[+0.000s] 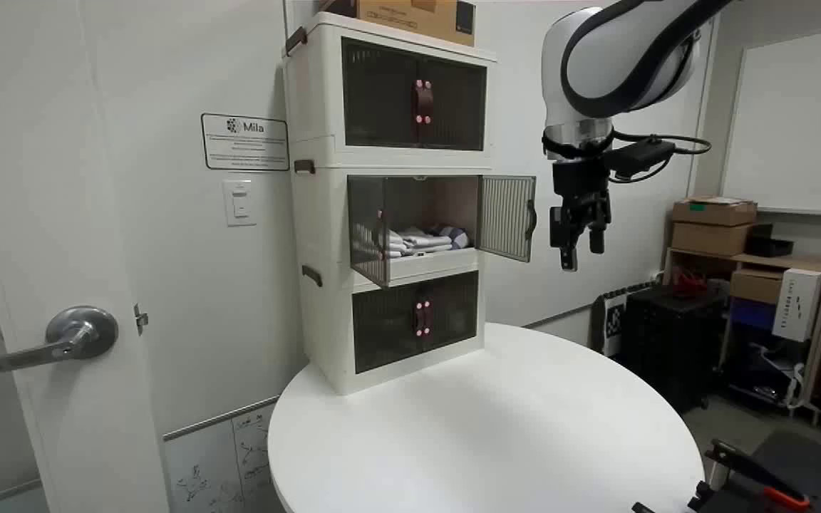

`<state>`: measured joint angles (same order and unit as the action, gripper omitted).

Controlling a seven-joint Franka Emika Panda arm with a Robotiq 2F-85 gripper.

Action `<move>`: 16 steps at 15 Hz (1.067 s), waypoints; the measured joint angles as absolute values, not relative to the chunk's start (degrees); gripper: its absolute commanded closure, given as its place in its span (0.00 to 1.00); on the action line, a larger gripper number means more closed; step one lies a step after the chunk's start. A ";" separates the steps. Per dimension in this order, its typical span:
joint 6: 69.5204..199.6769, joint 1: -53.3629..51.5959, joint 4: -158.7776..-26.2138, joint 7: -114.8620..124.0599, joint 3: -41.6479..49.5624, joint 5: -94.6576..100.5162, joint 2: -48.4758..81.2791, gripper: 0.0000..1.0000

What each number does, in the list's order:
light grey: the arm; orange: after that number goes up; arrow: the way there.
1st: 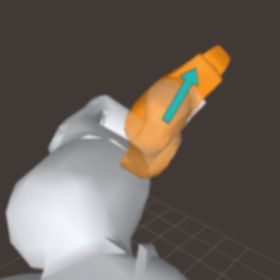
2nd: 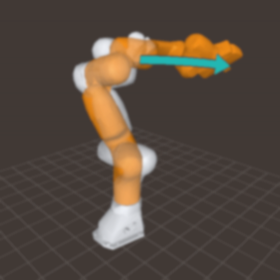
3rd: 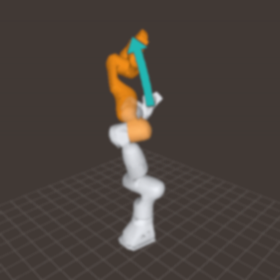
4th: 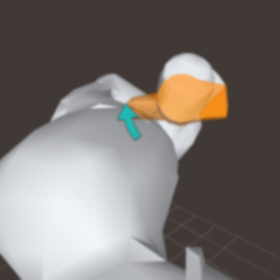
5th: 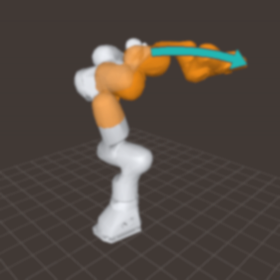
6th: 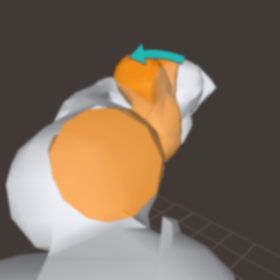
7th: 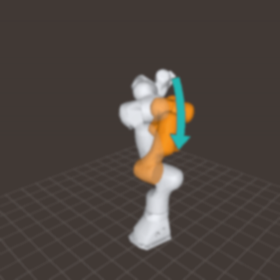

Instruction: Close the left middle cabinet doors

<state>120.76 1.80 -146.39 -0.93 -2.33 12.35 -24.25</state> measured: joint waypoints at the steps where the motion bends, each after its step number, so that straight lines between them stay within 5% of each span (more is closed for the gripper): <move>1: 120.76 1.80 -146.39 -0.93 -2.33 12.35 -24.25 0.00; 16: 120.35 1.68 -141.71 1.03 -3.52 12.35 -23.19 0.00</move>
<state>120.35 1.68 -141.71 1.03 -3.52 12.35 -23.19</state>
